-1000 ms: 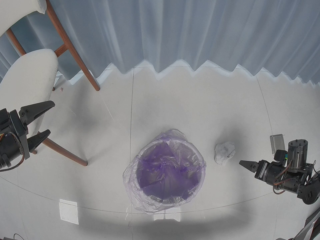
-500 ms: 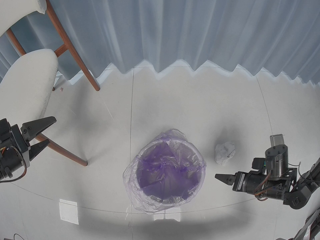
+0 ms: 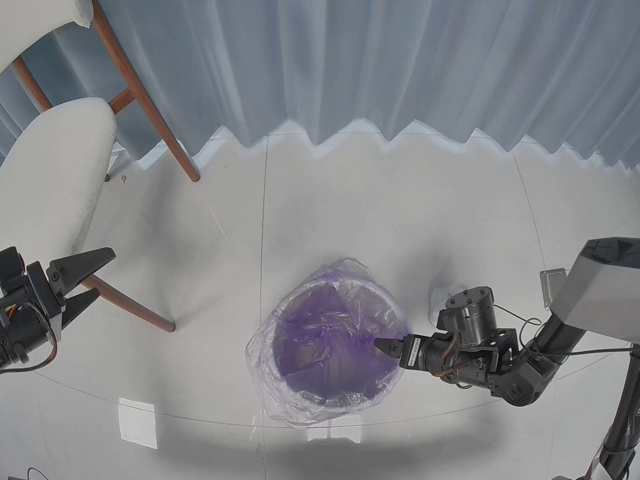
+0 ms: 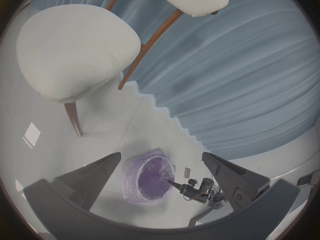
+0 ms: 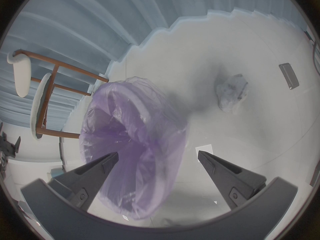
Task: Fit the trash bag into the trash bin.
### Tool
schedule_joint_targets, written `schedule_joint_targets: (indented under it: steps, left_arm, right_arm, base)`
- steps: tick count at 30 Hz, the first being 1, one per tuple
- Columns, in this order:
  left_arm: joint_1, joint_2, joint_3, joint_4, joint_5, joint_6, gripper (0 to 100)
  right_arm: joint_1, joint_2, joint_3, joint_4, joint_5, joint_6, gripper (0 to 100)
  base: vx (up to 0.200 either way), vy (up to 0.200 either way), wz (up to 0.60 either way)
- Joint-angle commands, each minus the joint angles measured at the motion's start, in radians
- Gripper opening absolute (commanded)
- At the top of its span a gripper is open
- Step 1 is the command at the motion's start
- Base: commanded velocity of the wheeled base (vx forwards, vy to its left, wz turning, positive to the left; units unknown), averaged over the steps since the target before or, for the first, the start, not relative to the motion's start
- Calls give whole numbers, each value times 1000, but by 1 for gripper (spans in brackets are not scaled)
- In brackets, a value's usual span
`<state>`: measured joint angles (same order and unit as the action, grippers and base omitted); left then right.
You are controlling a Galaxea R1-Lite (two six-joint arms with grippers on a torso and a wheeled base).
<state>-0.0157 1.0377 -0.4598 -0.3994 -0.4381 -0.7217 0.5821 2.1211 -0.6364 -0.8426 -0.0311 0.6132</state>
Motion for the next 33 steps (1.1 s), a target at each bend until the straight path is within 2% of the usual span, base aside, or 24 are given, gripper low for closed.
schedule_joint_targets:
  steps: [1,4,5,11,14,15,17,19,20,24,27,31,33]
  left_arm:
    - [-20,5,18,1,-1,2,100]
    - [-55,22,13,1,6,2,100]
    - [-67,33,12,1,9,2,100]
    - [-145,91,6,1,10,2,100]
    - [-178,140,4,1,6,2,100]
    - [-178,140,4,1,6,2,100]
    - [-176,196,3,-12,2,2,100]
    - [-176,199,3,-12,2,2,100]
    - [-178,225,-10,-12,-2,1,100]
    - [-178,254,-23,-12,-13,-8,100]
    - [-193,283,-10,-4,-70,-10,100]
    - [-220,318,12,-10,-94,-10,100]
    - [-225,392,4,-18,-99,-10,100]
  right_arm:
    - [-1,109,-92,23,-9,-1,100]
    - [-1,146,-147,31,-20,0,100]
    - [-1,154,-155,30,-26,2,0]
    - [8,146,-158,26,-30,51,0]
    - [13,128,-143,26,-30,129,0]
    - [13,128,-143,26,-30,129,0]
    - [7,77,-124,31,-29,204,0]
    - [5,74,-124,31,-29,209,0]
    - [1,23,-105,37,-27,278,0]
    - [-4,-26,-66,36,-27,296,0]
    - [-4,-66,-40,34,-26,310,0]
    - [-5,-96,-39,39,-24,342,0]
    - [-5,-122,-29,57,-23,362,0]
  base:
    - [0,0,0]
    - [0,0,0]
    - [0,0,0]
    - [0,0,0]
    - [0,0,0]
    - [0,0,0]
    - [0,0,0]
    - [0,0,0]
    - [0,0,0]
    - [0,0,0]
    - [0,0,0]
    - [0,0,0]
    - [0,0,0]
